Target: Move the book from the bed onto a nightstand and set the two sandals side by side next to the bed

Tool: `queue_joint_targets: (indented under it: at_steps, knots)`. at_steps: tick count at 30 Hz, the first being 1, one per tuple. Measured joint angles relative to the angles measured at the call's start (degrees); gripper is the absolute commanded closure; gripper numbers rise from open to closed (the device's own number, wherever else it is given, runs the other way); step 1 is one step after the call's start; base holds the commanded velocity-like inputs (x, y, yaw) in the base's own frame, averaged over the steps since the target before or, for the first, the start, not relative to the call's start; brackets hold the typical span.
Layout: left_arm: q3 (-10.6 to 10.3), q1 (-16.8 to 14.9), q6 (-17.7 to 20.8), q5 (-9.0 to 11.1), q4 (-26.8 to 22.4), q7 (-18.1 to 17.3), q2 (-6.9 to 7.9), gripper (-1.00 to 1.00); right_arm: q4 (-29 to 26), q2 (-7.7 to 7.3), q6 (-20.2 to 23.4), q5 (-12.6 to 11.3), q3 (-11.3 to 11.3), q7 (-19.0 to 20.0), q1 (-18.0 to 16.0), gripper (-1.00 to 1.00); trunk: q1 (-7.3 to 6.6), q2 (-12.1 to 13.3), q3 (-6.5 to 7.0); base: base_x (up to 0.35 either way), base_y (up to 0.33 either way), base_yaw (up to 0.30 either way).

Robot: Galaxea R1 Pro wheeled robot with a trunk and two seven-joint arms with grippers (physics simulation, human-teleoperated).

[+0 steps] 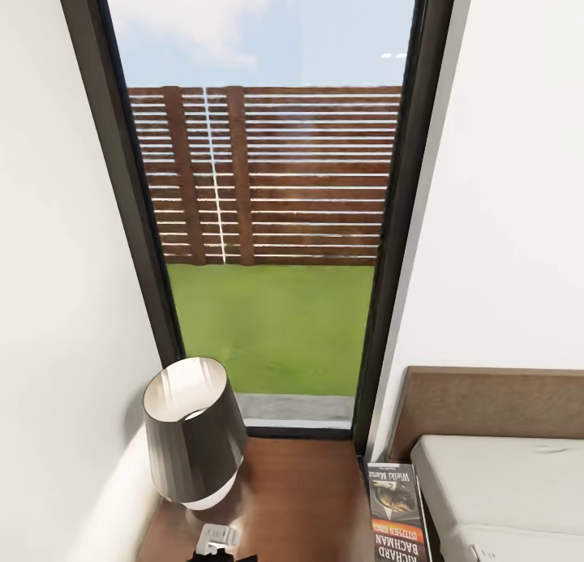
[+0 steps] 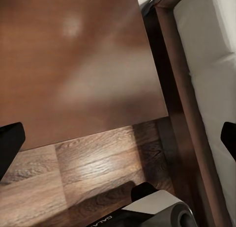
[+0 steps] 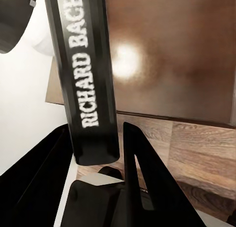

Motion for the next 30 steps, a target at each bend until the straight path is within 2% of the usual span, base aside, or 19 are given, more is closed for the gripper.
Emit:
queue_joint_targets:
  at_steps: [16, 22, 24, 28, 29, 30]
  knots:
    - [0.0, 0.0, 0.0, 0.0, 0.01, 0.0, 0.0, -1.0, -0.03, 0.0, 0.02, -0.01, 0.01, 0.11, 0.0, 1.0, 0.0, 0.0, 0.0, 0.0, 0.0, 0.0]
    - [-0.02, 0.0, 0.0, 0.0, 0.05, -0.08, -0.03, -1.0, -2.53, -0.23, 2.41, -0.55, -0.61, 0.7, -0.01, 1.0, 0.0, 0.0, 0.0, 0.0, 0.0, 0.0]
    - [-0.06, -0.01, -0.01, 0.0, 0.06, -0.08, -0.07, -1.0, -7.54, -0.71, 6.82, -0.87, -0.67, 0.84, -0.01, 1.0, 0.0, 0.0, 0.01, 0.0, 0.0, 0.0]
    - [-0.06, 0.0, 0.0, 0.0, 0.09, -0.16, -0.09, -1.0, -20.4, -2.62, 21.69, -0.96, -1.28, 0.98, 0.01, 1.0, 0.0, 0.0, 0.0, 0.0, 0.0, 0.0]
    - [-0.08, 0.0, -0.02, -0.02, 0.31, -0.2, -0.09, -1.0, -22.09, -2.95, 25.03, -0.89, -1.92, 0.98, 0.01, 1.0, 0.0, 0.0, 0.0, 0.0, 0.0, 0.0]
    - [-0.08, 0.01, -0.05, -0.06, 0.88, -0.27, -0.09, -1.0, -23.67, -3.22, 28.83, -1.06, -3.86, 0.99, -0.05, 1.0, 0.0, 0.0, 0.01, 0.0, 0.0, 0.0]
